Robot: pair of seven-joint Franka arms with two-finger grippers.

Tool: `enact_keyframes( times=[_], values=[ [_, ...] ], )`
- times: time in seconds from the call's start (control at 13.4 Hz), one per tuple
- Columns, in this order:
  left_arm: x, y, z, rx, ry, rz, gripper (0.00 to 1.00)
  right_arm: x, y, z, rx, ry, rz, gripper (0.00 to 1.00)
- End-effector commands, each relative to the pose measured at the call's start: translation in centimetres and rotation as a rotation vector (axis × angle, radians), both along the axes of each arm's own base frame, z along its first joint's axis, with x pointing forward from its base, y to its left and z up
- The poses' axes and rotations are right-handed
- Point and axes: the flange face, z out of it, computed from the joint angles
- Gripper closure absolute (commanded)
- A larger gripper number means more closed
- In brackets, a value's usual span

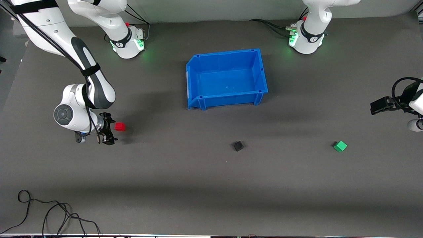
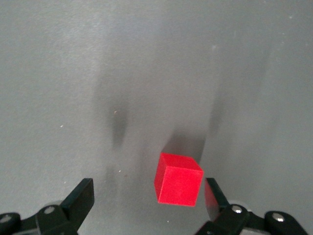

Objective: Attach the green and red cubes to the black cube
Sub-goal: 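Lower the open right gripper around the red cube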

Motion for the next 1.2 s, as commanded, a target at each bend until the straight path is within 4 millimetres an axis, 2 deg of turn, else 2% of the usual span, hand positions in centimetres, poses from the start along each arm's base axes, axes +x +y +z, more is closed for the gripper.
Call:
enact_keyframes(
  times=[0.0, 0.15, 0.37, 0.6, 0.82, 0.97, 1.05, 1.12],
  values=[
    [0.1, 0.4, 0.0, -0.004, -0.012, 0.012, 0.00, -0.6, -0.5, -0.1, 0.004, 0.006, -0.056, 0.00],
    [0.2, 1.8, -0.8, 0.009, 0.011, 0.035, 0.00, -0.9, -0.8, -1.1, 0.002, 0.026, -0.063, 0.01],
    [0.9, 1.9, -2.6, -0.001, 0.031, 0.038, 0.00, -1.3, -0.7, -2.3, 0.001, 0.051, -0.068, 0.02],
    [1.0, 2.1, -3.0, -0.001, 0.038, 0.044, 0.00, -1.7, -0.4, -3.9, 0.007, 0.080, -0.070, 0.02],
    [1.2, 2.2, -3.4, 0.000, 0.044, 0.046, 0.00, -1.6, -0.6, -4.2, 0.006, 0.083, -0.079, 0.02],
    [1.1, 3.6, -4.4, 0.004, 0.065, 0.121, 0.01, -1.8, -0.3, -4.3, 0.007, 0.088, -0.074, 0.11],
    [1.1, 3.7, -4.6, 0.010, 0.069, 0.170, 0.01, -1.8, -0.4, -4.4, 0.007, 0.089, -0.073, 0.14],
    [1.4, 3.8, -5.4, 0.014, 0.075, 0.192, 0.01, -1.7, -0.4, -4.2, 0.009, 0.086, -0.067, 0.29]
  ],
)
